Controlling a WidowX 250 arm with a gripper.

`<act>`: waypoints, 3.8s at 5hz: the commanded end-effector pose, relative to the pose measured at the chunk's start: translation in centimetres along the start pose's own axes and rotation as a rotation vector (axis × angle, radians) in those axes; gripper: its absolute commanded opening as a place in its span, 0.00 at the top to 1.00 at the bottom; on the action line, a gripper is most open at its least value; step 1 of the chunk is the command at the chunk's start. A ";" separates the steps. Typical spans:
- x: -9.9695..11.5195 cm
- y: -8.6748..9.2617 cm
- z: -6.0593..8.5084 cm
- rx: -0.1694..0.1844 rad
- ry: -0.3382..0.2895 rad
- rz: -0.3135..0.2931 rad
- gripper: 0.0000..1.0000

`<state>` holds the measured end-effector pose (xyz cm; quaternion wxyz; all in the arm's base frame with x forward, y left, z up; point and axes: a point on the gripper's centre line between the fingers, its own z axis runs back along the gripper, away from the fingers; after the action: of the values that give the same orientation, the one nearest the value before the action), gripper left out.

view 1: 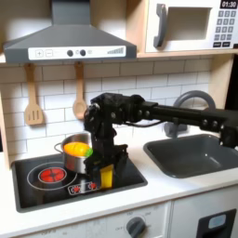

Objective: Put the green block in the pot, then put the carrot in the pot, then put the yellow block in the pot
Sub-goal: 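Put the yellow block in the pot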

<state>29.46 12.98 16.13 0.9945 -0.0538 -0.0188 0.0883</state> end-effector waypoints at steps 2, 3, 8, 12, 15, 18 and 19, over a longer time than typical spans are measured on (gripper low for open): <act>1.5 -0.6 -0.5 0.008 -0.011 -0.040 0.00; 1.8 -1.1 -0.6 0.012 -0.011 -0.063 0.00; 2.7 -0.9 -1.0 0.091 -0.044 -0.085 0.00; 2.6 -0.9 -1.9 0.094 -0.045 -0.097 0.00; 2.3 -1.1 -1.8 0.089 -0.054 -0.089 1.00; 1.5 -2.5 1.4 0.079 -0.119 -0.105 1.00; 2.1 -2.5 2.0 0.065 -0.119 -0.108 1.00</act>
<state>31.85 10.80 19.04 0.9955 -0.0130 -0.0873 0.0334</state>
